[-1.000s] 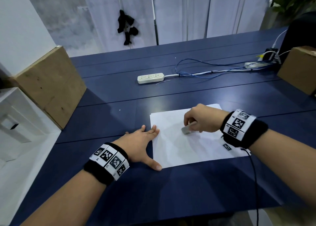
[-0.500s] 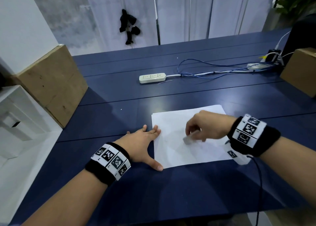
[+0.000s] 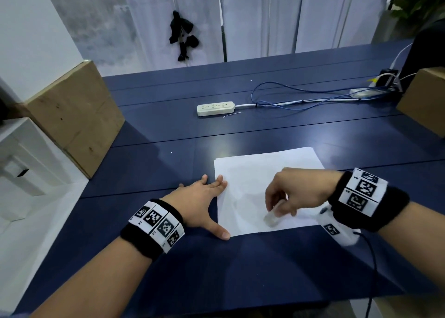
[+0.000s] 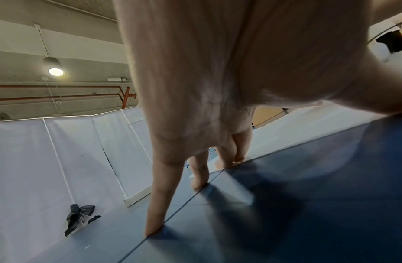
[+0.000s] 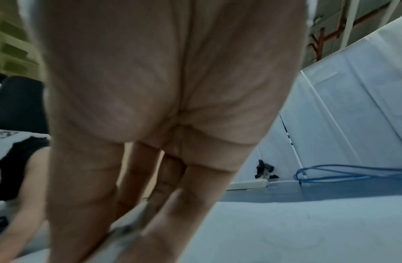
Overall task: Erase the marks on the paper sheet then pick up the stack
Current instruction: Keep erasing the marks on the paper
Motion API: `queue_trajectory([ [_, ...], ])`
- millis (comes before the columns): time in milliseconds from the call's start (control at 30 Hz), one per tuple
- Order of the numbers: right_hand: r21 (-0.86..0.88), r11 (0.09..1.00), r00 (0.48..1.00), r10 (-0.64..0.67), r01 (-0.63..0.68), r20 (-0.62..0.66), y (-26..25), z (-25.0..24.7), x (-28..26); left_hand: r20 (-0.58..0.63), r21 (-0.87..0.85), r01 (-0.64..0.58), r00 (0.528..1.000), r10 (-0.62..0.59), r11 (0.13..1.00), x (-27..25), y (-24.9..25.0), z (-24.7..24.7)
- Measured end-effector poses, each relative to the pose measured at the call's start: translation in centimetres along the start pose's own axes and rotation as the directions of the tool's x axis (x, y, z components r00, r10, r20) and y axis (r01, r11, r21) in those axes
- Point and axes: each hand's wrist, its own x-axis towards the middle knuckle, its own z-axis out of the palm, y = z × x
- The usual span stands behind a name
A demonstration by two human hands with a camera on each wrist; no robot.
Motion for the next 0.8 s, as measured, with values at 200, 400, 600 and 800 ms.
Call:
queue_trajectory([
  [200, -0.046, 0.986, 0.928, 0.132, -0.158, -0.348, 1.4, -1.9, 2.5, 0.002, -0.006, -0.003, 1.000, 0.003, 1.000, 0.1, -0.1, 0.0],
  [400, -0.029, 0.999, 0.999, 0.020, -0.021, -0.027, -0.3, -0.8, 1.2, -0.004, -0.017, -0.007, 1.000, 0.007, 1.000, 0.2, -0.2, 0.2],
  [600, -0.116, 0.987, 0.935, 0.068, -0.115, -0.348, 0.4, -2.0, 4.0, -0.005, -0.012, -0.007, 1.000, 0.007, 1.000, 0.2, -0.2, 0.1],
  [800, -0.016, 1.000, 0.998, -0.014, 0.013, -0.063, -0.8, -0.2, 2.0, -0.008, -0.005, -0.010, 1.000, 0.010, 1.000, 0.4, -0.3, 0.3],
])
